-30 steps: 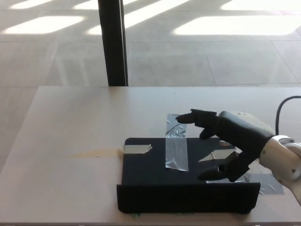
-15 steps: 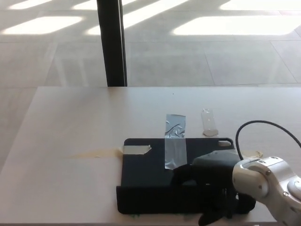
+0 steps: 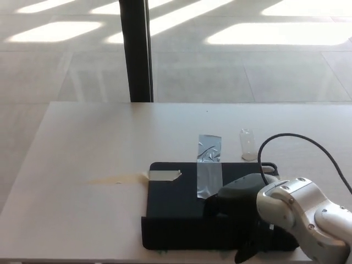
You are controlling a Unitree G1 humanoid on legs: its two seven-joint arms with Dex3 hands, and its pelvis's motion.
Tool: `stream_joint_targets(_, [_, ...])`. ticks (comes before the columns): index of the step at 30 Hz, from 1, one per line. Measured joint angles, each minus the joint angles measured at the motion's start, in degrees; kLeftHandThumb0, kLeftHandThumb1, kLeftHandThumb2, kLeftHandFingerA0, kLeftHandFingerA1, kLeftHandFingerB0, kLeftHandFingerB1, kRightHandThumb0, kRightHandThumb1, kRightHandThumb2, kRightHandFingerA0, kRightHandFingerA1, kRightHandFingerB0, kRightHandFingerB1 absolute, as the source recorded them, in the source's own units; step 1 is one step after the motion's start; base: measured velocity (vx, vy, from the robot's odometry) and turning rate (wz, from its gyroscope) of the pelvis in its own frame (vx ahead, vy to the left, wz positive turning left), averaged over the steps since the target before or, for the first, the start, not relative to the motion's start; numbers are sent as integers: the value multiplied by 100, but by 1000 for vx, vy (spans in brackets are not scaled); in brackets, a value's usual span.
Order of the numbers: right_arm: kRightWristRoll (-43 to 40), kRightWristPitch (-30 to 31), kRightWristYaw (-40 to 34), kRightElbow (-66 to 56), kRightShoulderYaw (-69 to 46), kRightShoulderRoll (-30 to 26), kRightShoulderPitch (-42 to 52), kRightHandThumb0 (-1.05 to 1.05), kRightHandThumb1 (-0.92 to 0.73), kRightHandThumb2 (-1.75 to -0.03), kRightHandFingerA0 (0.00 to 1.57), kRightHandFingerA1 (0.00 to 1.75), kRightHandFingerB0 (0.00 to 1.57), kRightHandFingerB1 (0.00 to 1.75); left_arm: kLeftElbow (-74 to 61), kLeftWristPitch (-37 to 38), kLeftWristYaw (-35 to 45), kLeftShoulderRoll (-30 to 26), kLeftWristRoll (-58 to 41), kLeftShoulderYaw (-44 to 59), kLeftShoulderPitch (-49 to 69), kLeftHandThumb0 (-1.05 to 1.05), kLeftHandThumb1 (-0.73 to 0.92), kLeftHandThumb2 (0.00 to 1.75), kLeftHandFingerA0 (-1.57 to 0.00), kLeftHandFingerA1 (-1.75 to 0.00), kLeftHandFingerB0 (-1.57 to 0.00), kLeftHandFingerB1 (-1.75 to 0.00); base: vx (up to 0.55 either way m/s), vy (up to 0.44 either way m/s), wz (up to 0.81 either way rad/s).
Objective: The robot uses its right hand to open a folded tablet cover kept in the middle of the desk
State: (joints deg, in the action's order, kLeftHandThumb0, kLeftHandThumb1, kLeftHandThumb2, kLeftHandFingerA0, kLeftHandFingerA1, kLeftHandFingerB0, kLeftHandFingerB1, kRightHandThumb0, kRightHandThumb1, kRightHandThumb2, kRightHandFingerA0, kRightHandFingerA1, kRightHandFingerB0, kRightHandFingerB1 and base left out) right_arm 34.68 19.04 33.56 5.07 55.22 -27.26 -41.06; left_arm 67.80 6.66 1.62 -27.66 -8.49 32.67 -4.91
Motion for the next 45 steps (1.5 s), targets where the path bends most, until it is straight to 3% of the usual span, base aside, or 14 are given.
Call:
stream_joint_targets(1, [55,60,6,-111,-36,-22,85,-84,-55,-57,52,94,11,35,-1,1,6,-1,-5,0,-2,-44,36,51,-120,-75,-95,-70,0,0,0])
stream_joint_targets(2, [92,110,7,-205,-80,-45,159,-41,-16,-86,73,98,0,50,-1,1,9,-2,-8,0,1,-43,36,51,-118,-75,-96,-70,0,0,0])
stream_joint_targets(3, [139,190,9,-362,-159,-84,288,-84,-52,-56,59,98,15,35,-1,1,15,-4,-17,0,2,-42,36,51,-111,-74,-94,-70,0,0,0])
stream_joint_targets(8, [236,409,1,-1043,-493,-233,792,-89,-56,-57,40,71,17,36,0,1,20,-4,-34,0,-1,-46,35,51,-119,-74,-98,-71,0,0,0])
stream_joint_targets(9, [265,477,1,-1276,-599,-291,991,-84,-43,-85,25,60,7,41,0,1,21,-4,-44,0,-2,-50,27,74,-113,-88,-94,-81,0,0,0])
stream_joint_targets(16, [346,836,3,-2360,-1105,-565,1990,-83,-54,-57,9,47,12,32,-1,2,41,-4,-103,4,-2,-44,34,51,-116,-76,-94,-72,0,0,0])
stream_joint_targets(17, [346,872,3,-2485,-1163,-591,2101,-40,-15,-85,5,54,0,49,-1,2,44,-4,-108,4,-3,-46,34,52,-116,-76,-95,-72,0,0,0])
stream_joint_targets(18, [345,915,3,-2662,-1241,-633,2260,-40,-15,-85,4,53,0,49,-1,2,50,-4,-117,6,-3,-42,35,52,-113,-77,-96,-73,0,0,0])
stream_joint_targets(19, [345,936,3,-2761,-1286,-657,2351,-86,-55,-57,16,48,15,34,-2,2,55,-4,-122,7,-3,-42,34,53,-113,-77,-98,-73,0,0,0])
stream_joint_targets(22, [344,988,2,-3265,-1500,-787,2817,-84,-56,-58,18,49,15,34,-4,2,78,-4,-147,22,-1,-43,34,52,-114,-77,-98,-73,0,0,0])
stream_joint_targets(23, [344,993,2,-3363,-1540,-817,2900,-82,-43,-81,15,53,11,42,-5,2,82,-4,-151,24,-2,-43,34,53,-116,-77,-98,-72,0,0,0])
stream_joint_targets(37, [195,1063,407,-4802,-1884,-1377,5240,-78,-43,-80,22,60,14,44,-9,8,164,-170,-241,49,-1,-49,27,73,-111,-87,-94,-81,0,0,0])
stream_joint_targets(38, [181,1064,432,-4819,-1914,-1377,5311,-78,-43,-83,25,62,11,44,-8,8,167,-179,-251,49,-1,-44,35,51,-116,-76,-97,-71,0,0,0])
stream_joint_targets(45, [195,1068,495,-4847,-2053,-1307,5912,-79,-44,-84,31,65,12,44,-5,9,188,-186,-354,46,-2,-43,35,52,-113,-77,-97,-72,0,0,0])
